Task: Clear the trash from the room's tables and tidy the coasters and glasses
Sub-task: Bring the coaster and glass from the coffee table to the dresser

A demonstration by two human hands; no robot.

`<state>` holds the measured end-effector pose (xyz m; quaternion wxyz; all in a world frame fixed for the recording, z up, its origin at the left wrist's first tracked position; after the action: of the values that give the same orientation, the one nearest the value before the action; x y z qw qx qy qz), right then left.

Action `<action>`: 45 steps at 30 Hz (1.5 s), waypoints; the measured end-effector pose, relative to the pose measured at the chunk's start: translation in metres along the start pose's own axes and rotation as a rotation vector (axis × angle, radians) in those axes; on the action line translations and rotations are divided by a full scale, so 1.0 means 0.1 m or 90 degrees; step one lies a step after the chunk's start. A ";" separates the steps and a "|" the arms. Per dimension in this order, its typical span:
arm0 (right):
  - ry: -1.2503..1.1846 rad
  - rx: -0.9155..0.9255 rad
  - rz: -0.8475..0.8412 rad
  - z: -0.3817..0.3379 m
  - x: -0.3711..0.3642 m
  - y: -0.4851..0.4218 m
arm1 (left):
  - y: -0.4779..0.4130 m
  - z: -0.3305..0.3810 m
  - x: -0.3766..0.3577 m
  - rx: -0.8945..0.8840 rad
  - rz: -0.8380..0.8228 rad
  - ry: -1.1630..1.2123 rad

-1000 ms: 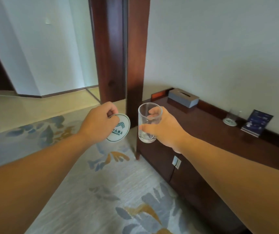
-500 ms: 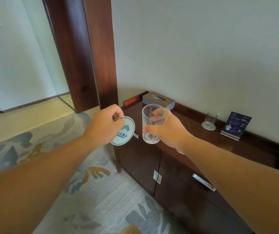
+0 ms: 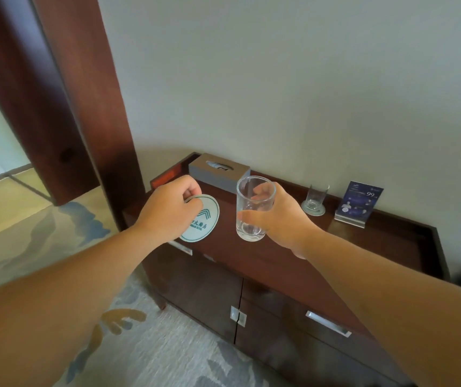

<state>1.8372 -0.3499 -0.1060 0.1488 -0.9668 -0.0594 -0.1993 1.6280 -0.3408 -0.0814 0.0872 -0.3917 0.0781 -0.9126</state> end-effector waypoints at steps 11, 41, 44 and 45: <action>0.040 -0.090 0.096 0.53 0.28 -0.57 | -1.02 0.09 -0.72 -0.067 -0.138 0.014; 0.048 -0.254 0.077 2.65 0.16 -1.39 | -2.80 -0.29 -3.03 -0.046 -0.360 -0.022; 0.059 -0.268 0.074 2.74 0.05 -1.34 | -2.86 -0.34 -3.21 -0.043 -0.385 -0.022; 0.056 -0.272 0.075 2.76 0.02 -1.32 | -2.86 -0.36 -3.26 -0.044 -0.392 -0.026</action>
<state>1.9174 -0.1386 -0.3119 -0.0459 -0.9685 0.0472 -0.2403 1.7953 0.0122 -0.2743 -0.2057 -0.4176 -0.0148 -0.8849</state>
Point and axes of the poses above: each hand's wrist, its own y-axis away from the middle knuckle, its own x-axis out of the back of the hand, z = x × y, the point moved 8 cm from there along -y, towards the middle knuckle, and after that the axes turned 14 degrees about x, right-handed, at the moved point
